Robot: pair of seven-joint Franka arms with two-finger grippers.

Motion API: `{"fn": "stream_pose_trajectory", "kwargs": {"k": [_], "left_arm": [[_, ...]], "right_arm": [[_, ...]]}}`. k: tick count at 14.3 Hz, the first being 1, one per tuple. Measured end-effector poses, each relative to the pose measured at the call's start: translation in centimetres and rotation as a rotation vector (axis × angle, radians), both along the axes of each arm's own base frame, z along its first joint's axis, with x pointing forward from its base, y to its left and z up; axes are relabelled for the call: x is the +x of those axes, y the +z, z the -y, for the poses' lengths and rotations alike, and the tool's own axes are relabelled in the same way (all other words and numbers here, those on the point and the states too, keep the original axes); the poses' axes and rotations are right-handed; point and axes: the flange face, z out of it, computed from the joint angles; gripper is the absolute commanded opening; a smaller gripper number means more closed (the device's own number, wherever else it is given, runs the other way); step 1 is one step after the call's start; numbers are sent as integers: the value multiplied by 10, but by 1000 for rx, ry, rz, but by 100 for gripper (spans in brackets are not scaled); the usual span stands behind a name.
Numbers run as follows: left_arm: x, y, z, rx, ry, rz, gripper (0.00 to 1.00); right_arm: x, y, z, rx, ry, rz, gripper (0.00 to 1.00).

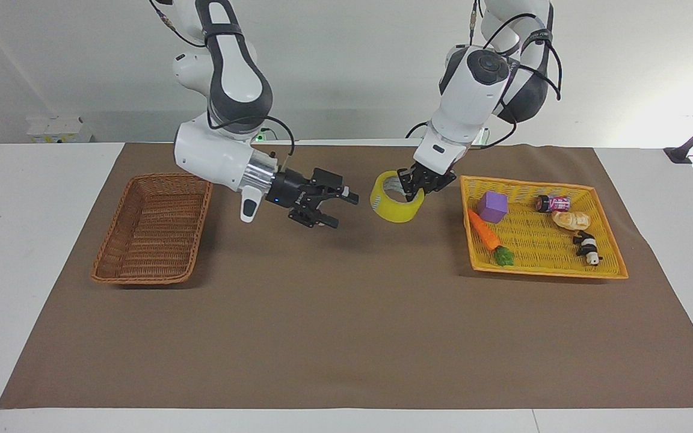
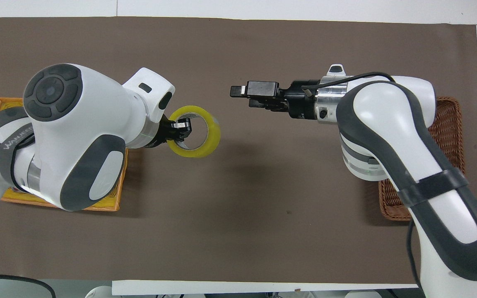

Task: Move tape to another basket
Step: 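Hold the tape with the left gripper while the right gripper reaches toward it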

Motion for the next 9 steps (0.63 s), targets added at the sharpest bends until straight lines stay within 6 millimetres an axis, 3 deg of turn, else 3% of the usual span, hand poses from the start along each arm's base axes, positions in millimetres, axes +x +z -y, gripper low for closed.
{"fn": "stream_pose_trajectory", "kwargs": {"k": [6, 9], "left_arm": [[-4, 0, 6, -2, 5, 1, 0], [-4, 0, 6, -2, 5, 1, 0]], "right_arm": [[-21, -19, -29, 58, 13, -62, 100], [-31, -27, -31, 61, 35, -89, 100]]}}
